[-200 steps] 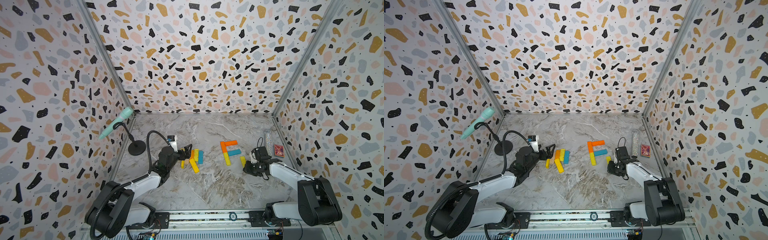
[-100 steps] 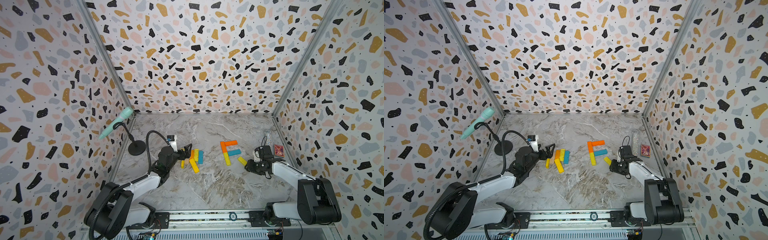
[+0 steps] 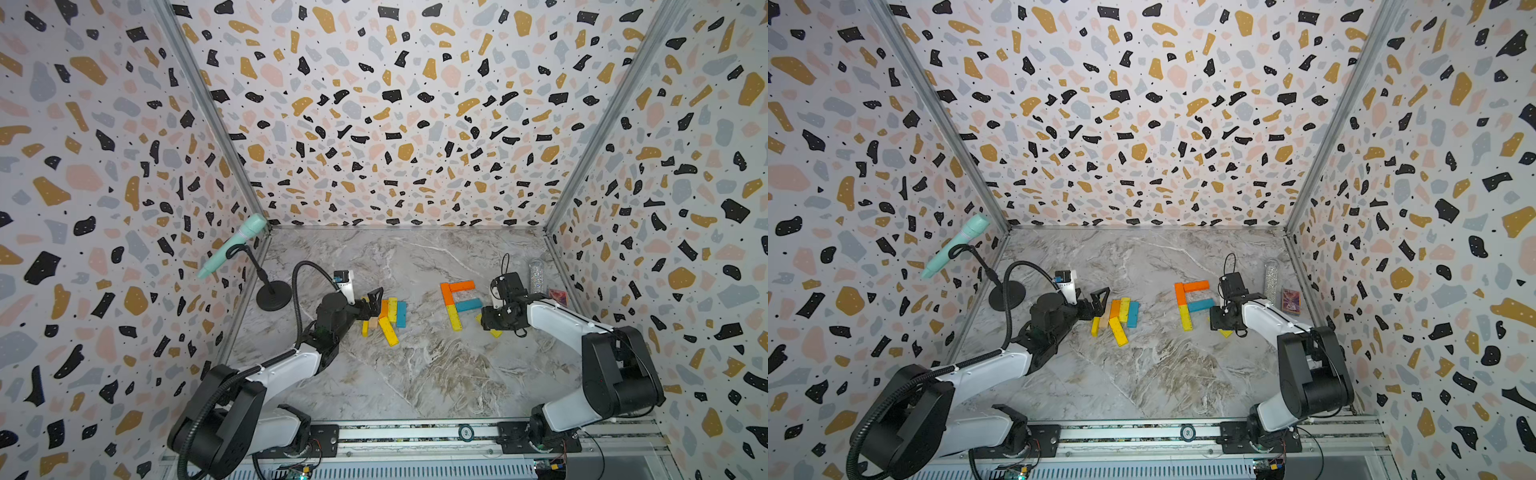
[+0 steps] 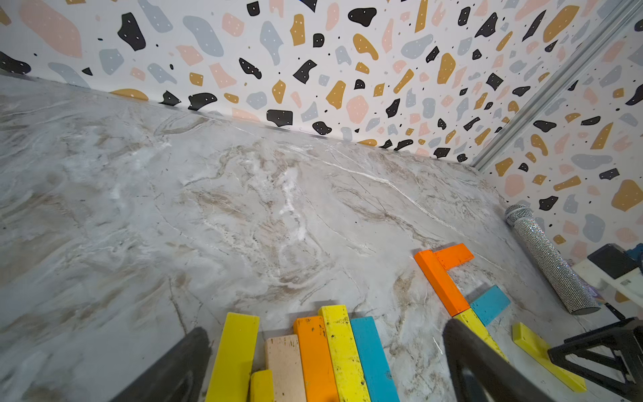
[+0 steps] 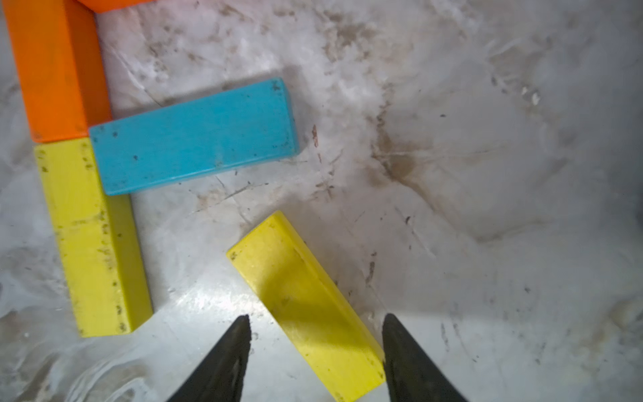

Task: Assemble the number 6 with building blocks
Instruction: Adjust the building block at the center of the board.

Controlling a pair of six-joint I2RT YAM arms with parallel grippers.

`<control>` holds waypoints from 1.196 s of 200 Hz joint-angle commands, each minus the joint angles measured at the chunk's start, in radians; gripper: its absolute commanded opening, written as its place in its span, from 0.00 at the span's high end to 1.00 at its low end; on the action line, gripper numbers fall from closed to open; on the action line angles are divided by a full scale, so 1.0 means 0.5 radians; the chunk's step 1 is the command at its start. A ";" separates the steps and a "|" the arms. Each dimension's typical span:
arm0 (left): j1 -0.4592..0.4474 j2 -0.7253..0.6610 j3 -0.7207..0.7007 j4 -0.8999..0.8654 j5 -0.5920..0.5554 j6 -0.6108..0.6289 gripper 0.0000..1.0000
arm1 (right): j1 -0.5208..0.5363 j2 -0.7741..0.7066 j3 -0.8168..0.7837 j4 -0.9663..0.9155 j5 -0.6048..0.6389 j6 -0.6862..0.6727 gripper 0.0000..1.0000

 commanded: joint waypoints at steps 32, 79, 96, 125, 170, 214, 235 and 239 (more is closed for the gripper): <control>0.006 -0.039 0.046 0.019 -0.036 0.036 0.01 | -0.026 -0.005 -0.024 0.024 -0.049 -0.060 0.39; 0.009 -0.053 0.050 0.007 -0.035 0.040 0.01 | -0.105 0.063 -0.023 0.049 -0.049 -0.075 0.39; 0.008 -0.052 0.050 0.004 -0.032 0.040 0.01 | -0.105 0.080 -0.017 0.050 -0.049 -0.076 0.40; 0.007 -0.052 0.053 0.006 -0.025 0.038 0.00 | -0.104 0.090 -0.019 0.087 -0.088 -0.055 0.41; 0.006 -0.056 0.055 0.001 -0.010 0.031 0.00 | -0.177 -0.100 -0.061 0.031 -0.142 0.113 0.35; 0.007 -0.053 0.056 0.006 -0.007 0.029 0.00 | -0.324 -0.530 -0.374 0.098 -0.436 0.314 0.32; 0.008 -0.041 0.060 0.008 0.004 0.023 0.00 | -0.334 -0.601 -0.475 0.136 -0.512 0.365 0.34; 0.008 -0.038 0.060 0.009 0.008 0.024 0.01 | -0.333 -0.603 -0.490 0.147 -0.523 0.373 0.34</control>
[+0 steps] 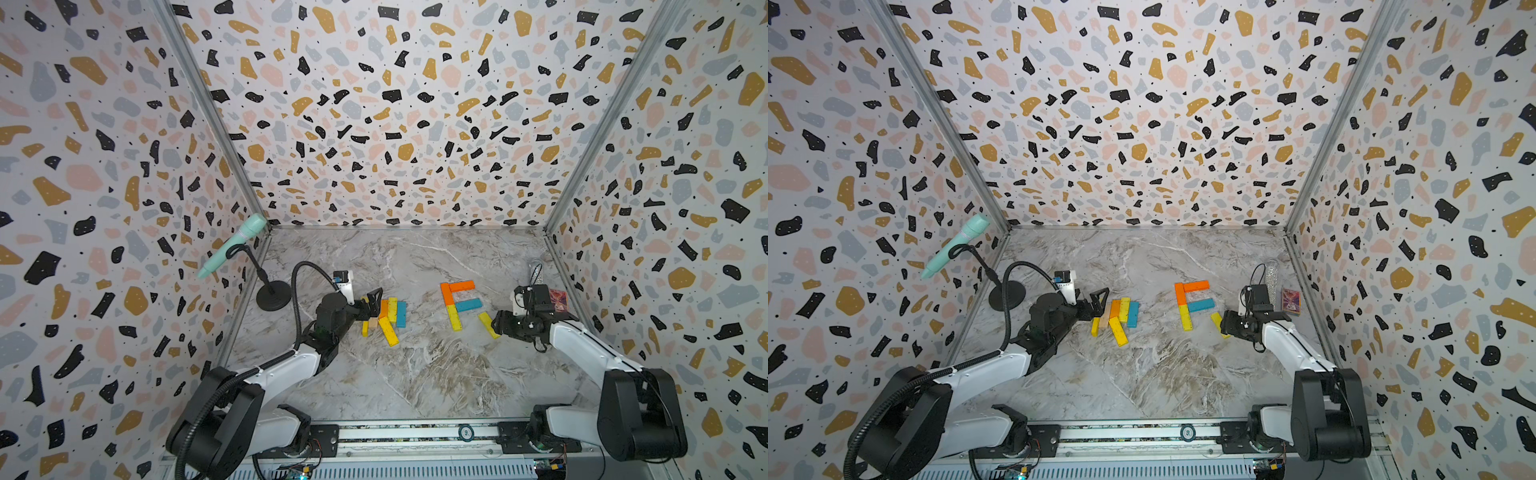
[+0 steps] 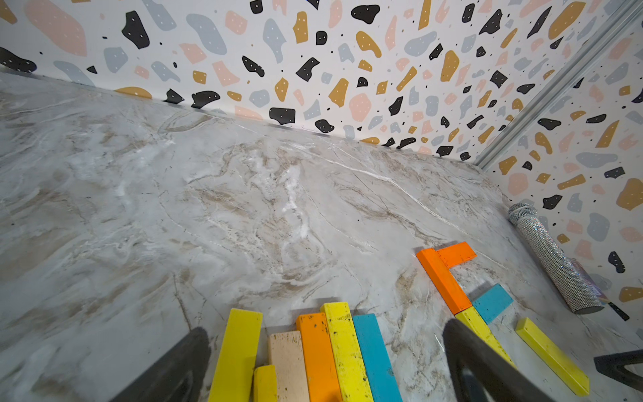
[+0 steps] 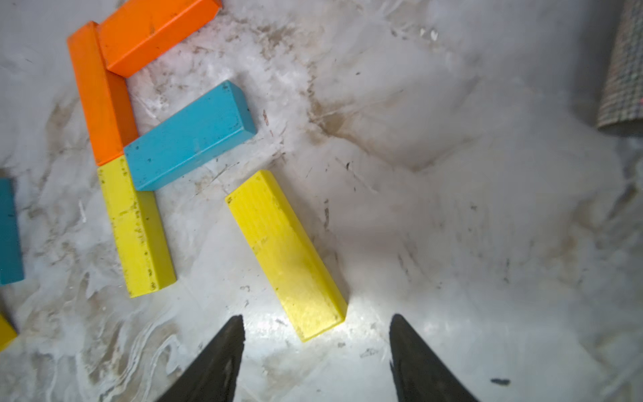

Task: Assemble the number 6 with building blocks
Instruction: Assemble the building block at the center of the board.

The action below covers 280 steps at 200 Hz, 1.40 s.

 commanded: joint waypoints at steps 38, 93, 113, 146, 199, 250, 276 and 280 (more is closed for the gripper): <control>0.007 -0.012 0.066 0.049 0.027 0.019 0.01 | -0.007 0.014 -0.151 0.155 -0.256 0.144 0.38; 0.008 -0.018 0.063 0.043 0.013 0.027 0.01 | -0.005 0.113 -0.170 0.229 -0.245 0.110 0.39; 0.006 -0.012 0.065 0.046 0.011 0.028 0.00 | -0.005 0.138 -0.173 0.239 -0.241 0.099 0.39; 0.007 -0.006 0.066 0.047 0.008 0.031 0.01 | -0.008 0.185 -0.161 0.244 -0.196 0.078 0.40; 0.008 -0.002 0.066 0.042 0.003 0.030 0.01 | -0.007 0.240 -0.155 0.297 -0.237 0.097 0.41; 0.007 -0.002 0.069 0.039 0.011 0.030 0.00 | 0.026 0.169 -0.203 0.292 -0.299 0.159 0.42; 0.007 -0.005 0.069 0.036 0.011 0.031 0.01 | 0.064 0.091 -0.155 0.180 -0.199 0.148 0.42; 0.009 -0.007 0.069 0.038 0.011 0.031 0.01 | 0.068 0.080 -0.135 0.155 -0.165 0.140 0.42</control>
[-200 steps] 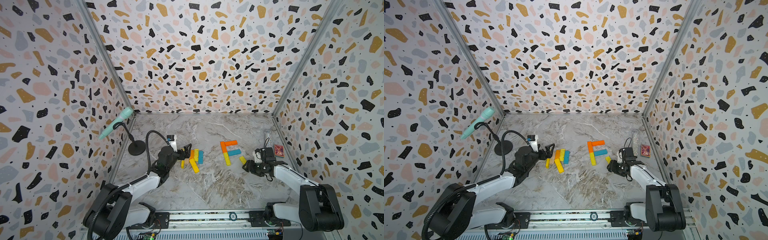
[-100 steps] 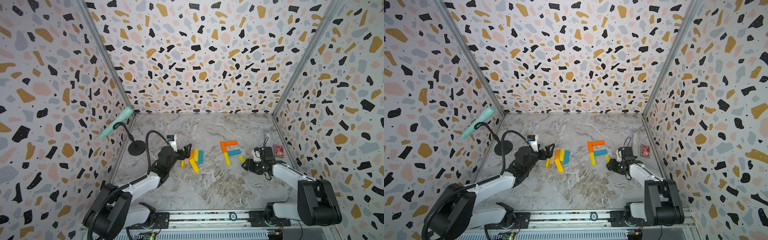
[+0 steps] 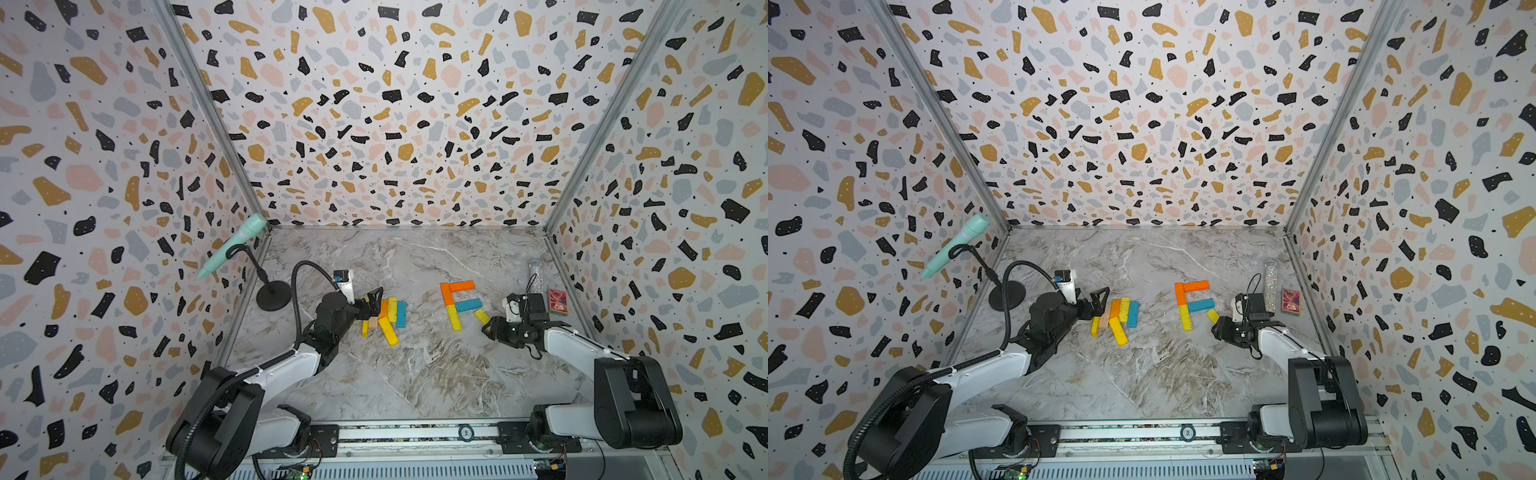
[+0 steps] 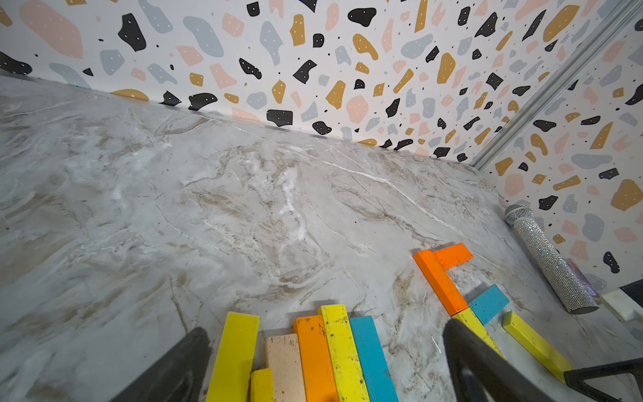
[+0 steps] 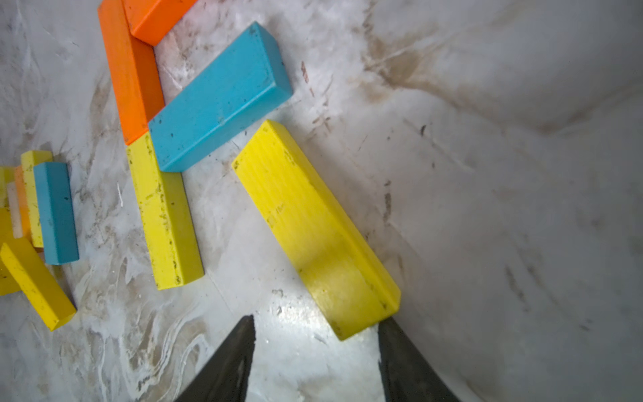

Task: Assemble the number 6 with building blocks
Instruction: Assemble the building block at the center of the board.

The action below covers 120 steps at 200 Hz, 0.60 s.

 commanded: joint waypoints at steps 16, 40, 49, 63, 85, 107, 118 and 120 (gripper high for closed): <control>0.008 -0.009 0.054 0.041 -0.001 0.031 0.01 | 0.075 -0.088 0.146 -0.315 0.293 -0.048 0.42; 0.007 -0.009 0.054 0.040 -0.001 0.031 0.01 | 0.132 0.001 0.306 -0.384 0.467 -0.159 0.38; 0.007 -0.012 0.054 0.041 -0.001 0.033 0.00 | 0.153 0.050 0.345 -0.374 0.512 -0.185 0.37; 0.006 -0.014 0.054 0.035 -0.007 0.040 0.01 | 0.184 0.143 0.408 -0.361 0.539 -0.230 0.36; 0.008 -0.021 0.062 0.018 -0.007 0.044 0.00 | 0.215 0.291 0.489 -0.343 0.532 -0.248 0.36; 0.007 -0.041 0.060 0.008 -0.007 0.048 0.00 | 0.226 0.385 0.542 -0.311 0.542 -0.257 0.35; 0.007 -0.048 0.060 0.006 -0.013 0.051 0.00 | 0.230 0.422 0.563 -0.305 0.565 -0.261 0.35; 0.007 -0.050 0.060 0.004 -0.015 0.052 0.00 | 0.230 0.428 0.566 -0.305 0.567 -0.262 0.35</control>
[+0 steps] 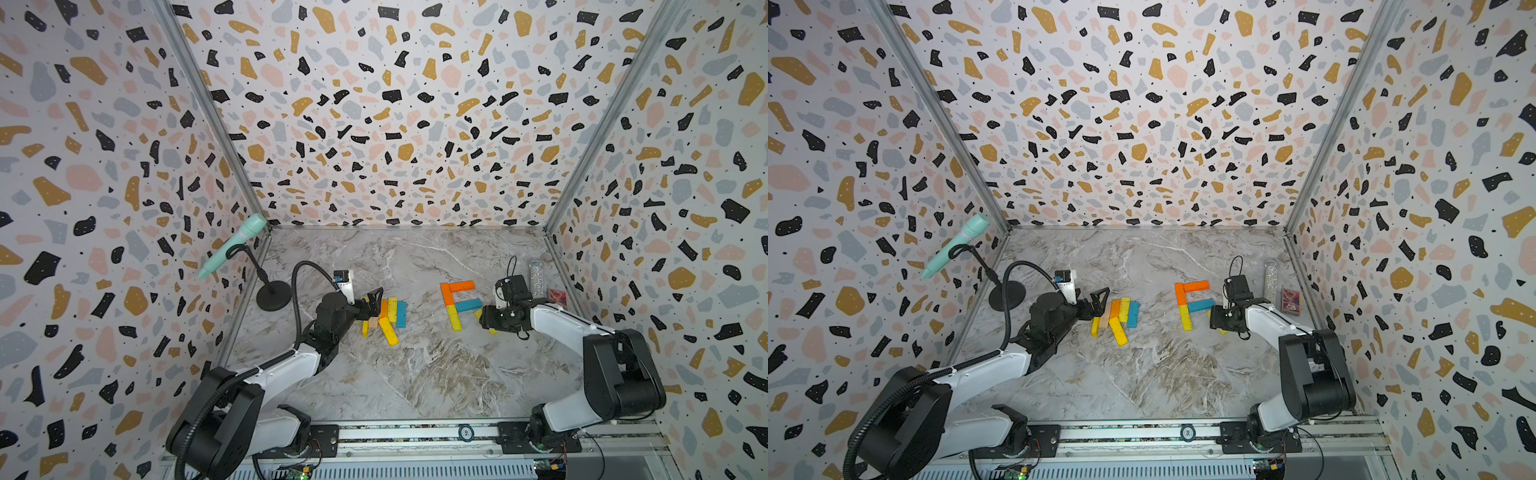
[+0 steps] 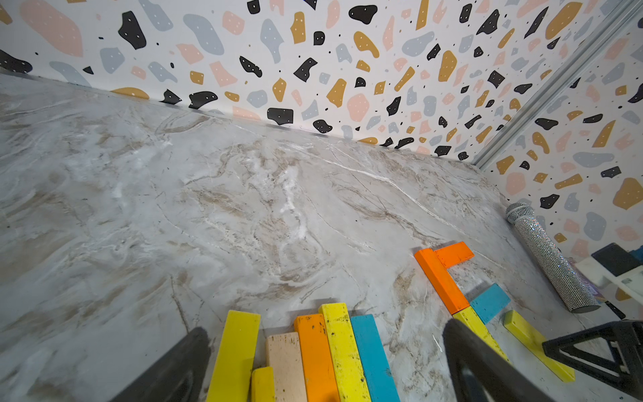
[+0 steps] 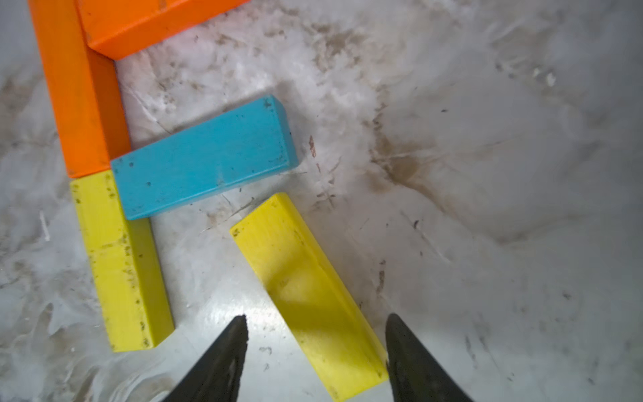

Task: Assemble the number 6 with building blocks
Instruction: Assemble the building block at the center of the board.

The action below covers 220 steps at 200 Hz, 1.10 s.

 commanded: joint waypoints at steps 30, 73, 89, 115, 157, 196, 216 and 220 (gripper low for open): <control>0.007 -0.050 0.060 0.012 -0.015 0.053 0.01 | 0.012 0.095 0.111 -0.011 0.132 -0.046 0.35; 0.006 -0.060 0.060 0.007 -0.018 0.058 0.01 | 0.011 0.167 0.123 0.025 0.122 -0.044 0.35; 0.008 -0.060 0.063 0.003 -0.016 0.057 0.01 | 0.011 0.165 0.126 0.031 0.113 -0.041 0.35; 0.009 -0.057 0.061 0.008 -0.013 0.058 0.00 | 0.008 0.065 0.126 0.023 0.068 -0.020 0.33; 0.007 -0.063 0.061 0.006 -0.012 0.057 0.00 | -0.077 -0.298 -0.069 -0.003 -0.162 0.082 0.36; 0.009 -0.049 0.056 0.020 -0.007 0.052 0.00 | -0.192 -0.528 -0.357 0.023 -0.300 0.179 0.52; 0.006 -0.039 0.056 0.029 0.008 0.046 0.00 | -0.201 -0.545 -0.430 0.046 -0.317 0.202 0.59; 0.008 -0.037 0.057 0.032 0.012 0.044 0.00 | -0.200 -0.542 -0.441 0.048 -0.318 0.201 0.62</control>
